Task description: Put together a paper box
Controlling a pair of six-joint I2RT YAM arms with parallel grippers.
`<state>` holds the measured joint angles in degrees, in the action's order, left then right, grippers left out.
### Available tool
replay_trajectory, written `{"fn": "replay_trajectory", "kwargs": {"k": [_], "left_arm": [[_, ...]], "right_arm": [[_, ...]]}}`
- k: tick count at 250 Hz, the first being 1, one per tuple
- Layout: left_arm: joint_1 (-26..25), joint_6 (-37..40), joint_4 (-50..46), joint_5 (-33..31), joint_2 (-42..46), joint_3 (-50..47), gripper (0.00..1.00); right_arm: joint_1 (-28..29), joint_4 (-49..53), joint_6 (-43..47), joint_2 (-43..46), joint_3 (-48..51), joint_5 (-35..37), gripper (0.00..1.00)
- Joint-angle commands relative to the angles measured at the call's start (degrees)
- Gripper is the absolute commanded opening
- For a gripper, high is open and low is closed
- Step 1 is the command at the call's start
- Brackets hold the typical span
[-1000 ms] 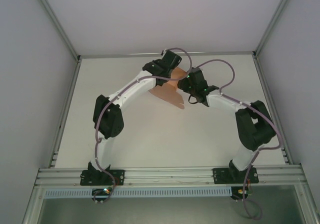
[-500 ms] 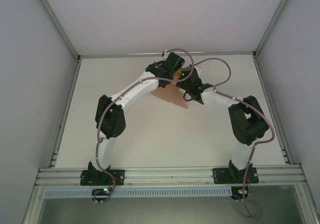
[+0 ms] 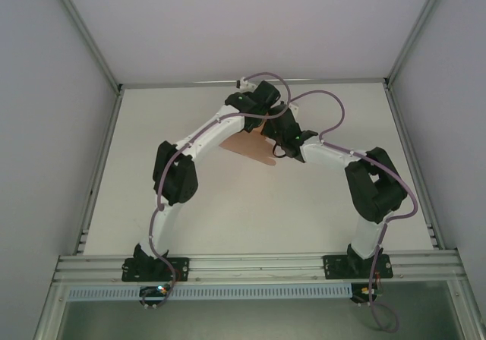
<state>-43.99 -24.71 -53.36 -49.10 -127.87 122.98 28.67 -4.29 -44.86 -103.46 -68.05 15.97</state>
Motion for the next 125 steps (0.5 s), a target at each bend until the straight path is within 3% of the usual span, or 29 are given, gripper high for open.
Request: {"fn": "replay_trajectory", "kwargs": {"k": [1, 35, 83, 125], "left_arm": [[4.07, -3.98, -6.69, -15.91, 0.74, -1.92, 0.00], [4.74, -5.38, -6.02, -12.88, 2.94, -4.82, 0.00], [4.51, 3.06, 9.19, -0.88, 9.53, -14.15, 0.00], [4.10, 3.96, 11.42, -0.83, 11.18, -16.22, 0.00]], "right_arm": [[-1.68, 5.98, -2.35, 3.58, 2.08, 13.26, 0.00], [-1.76, 4.92, -2.31, 4.14, 2.77, 13.23, 0.00], [-1.83, 4.69, -1.94, 3.33, 1.99, 10.69, 0.00], [-1.78, 3.27, -2.23, 4.10, 2.77, 9.11, 0.00]]}}
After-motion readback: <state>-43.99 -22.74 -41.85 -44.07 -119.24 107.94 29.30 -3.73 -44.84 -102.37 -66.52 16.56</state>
